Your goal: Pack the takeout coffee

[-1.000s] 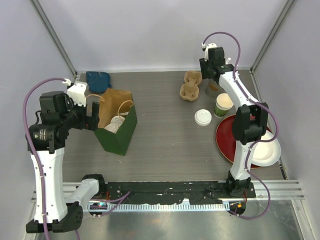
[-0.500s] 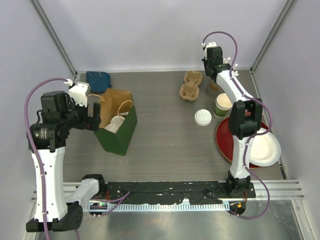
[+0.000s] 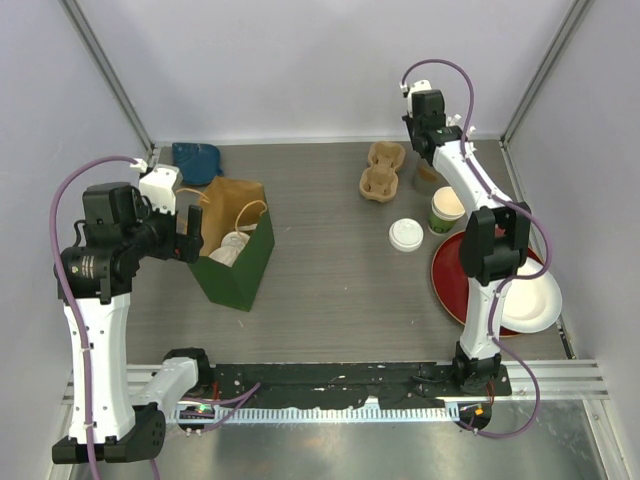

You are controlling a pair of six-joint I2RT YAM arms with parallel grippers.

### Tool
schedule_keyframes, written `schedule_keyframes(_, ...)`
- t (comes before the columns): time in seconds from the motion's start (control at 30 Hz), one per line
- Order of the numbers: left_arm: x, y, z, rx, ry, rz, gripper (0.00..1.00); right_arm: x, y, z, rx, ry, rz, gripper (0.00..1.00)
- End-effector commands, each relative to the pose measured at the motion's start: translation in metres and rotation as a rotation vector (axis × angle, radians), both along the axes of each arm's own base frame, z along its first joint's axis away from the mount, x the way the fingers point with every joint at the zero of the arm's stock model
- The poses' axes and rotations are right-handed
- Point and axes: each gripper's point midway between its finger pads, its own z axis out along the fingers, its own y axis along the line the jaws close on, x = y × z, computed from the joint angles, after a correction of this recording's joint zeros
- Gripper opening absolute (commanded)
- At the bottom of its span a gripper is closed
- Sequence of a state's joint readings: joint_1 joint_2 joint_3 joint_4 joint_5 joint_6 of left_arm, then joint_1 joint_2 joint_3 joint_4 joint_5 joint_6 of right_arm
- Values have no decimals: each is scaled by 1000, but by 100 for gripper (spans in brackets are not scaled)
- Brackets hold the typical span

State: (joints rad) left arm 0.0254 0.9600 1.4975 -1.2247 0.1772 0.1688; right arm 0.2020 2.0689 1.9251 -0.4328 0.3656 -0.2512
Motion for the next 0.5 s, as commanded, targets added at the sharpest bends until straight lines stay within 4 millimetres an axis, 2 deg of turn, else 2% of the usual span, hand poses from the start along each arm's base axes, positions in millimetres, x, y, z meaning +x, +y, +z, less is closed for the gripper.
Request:
schedule_keyframes(0.0,-2,-3,7,5,-31,-28,100,-8,-6,56,-14,-103,-11,7)
schedule_keyframes(0.03,-2,-2,7,6,-31,-25,100,-8,-6,56,-15,-100,-11,1)
schedule_keyframes(0.2,-3,-2,7,12,-32,-28,100,-10,-6,59,3,-101,-19,1)
schedule_keyframes(0.4,-2,-2,7,15,-30,-28,100,-19,-8,84,16,-144,-30,1)
schedule_keyframes(0.47,-2,-1,7,15,-30,-25,100,-24,-9,99,29,-169,-34,1)
